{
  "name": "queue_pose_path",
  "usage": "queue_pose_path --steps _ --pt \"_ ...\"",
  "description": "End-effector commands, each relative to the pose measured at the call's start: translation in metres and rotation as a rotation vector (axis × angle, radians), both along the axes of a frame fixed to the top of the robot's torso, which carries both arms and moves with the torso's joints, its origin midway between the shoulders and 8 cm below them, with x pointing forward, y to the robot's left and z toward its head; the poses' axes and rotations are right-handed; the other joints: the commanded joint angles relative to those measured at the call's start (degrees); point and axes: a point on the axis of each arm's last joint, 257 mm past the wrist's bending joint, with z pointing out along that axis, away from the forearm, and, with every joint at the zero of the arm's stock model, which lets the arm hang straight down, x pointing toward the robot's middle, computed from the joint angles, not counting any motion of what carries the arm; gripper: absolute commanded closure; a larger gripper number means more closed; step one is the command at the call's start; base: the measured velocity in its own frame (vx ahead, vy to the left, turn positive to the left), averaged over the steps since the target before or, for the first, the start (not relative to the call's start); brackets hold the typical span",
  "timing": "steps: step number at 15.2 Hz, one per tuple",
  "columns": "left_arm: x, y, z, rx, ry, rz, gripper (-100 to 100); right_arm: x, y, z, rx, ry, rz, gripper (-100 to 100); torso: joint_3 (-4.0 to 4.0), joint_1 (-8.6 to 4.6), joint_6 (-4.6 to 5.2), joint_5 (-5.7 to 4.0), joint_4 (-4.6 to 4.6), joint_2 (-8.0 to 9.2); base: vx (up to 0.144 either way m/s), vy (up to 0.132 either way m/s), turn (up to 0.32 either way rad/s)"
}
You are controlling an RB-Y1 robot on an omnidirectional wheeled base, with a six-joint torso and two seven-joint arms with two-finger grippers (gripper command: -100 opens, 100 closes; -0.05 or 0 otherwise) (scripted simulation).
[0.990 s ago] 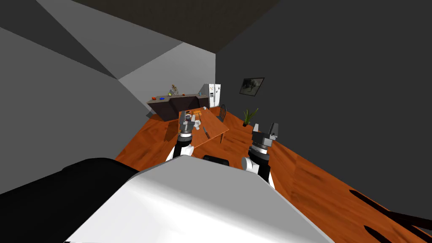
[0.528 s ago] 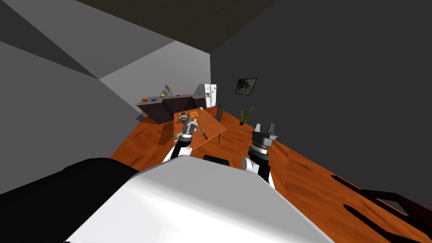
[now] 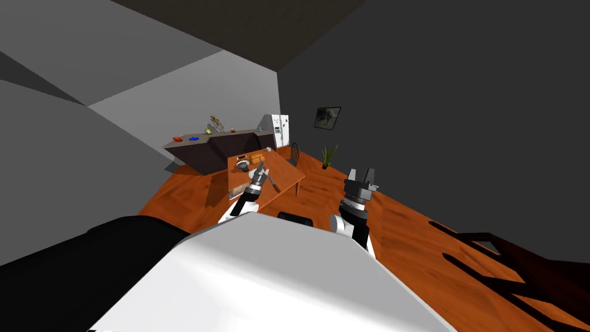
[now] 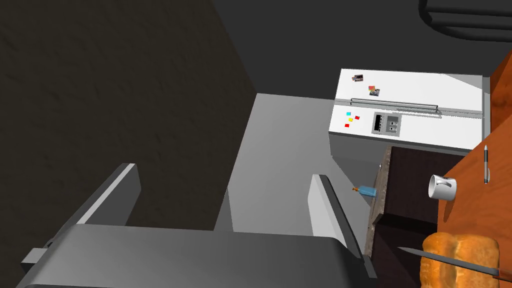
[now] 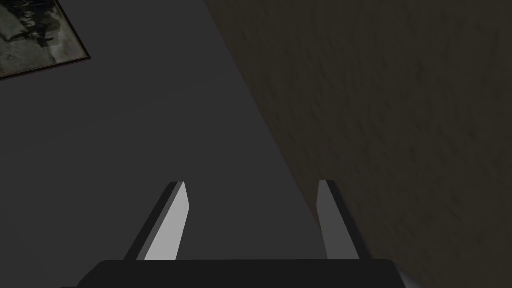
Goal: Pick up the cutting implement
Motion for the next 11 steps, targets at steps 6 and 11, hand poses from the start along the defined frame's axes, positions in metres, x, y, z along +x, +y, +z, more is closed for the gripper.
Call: queue_pose_path --steps 6,11 --pt "0.006 0.026 -0.077 0.013 0.234 0.021 -100 0.0 0.0 0.0 0.0 0.0 0.0 0 -0.02 0.0 0.02 0.0 -0.01 -0.03 0.033 0.006 -0.196" --pt "-0.003 0.055 -0.148 0.026 0.448 0.044 -100 0.0 0.0 0.0 0.0 0.0 0.0 0 -0.02 0.0 0.0 0.0 -0.01 -0.03 0.036 0.009 -0.206"
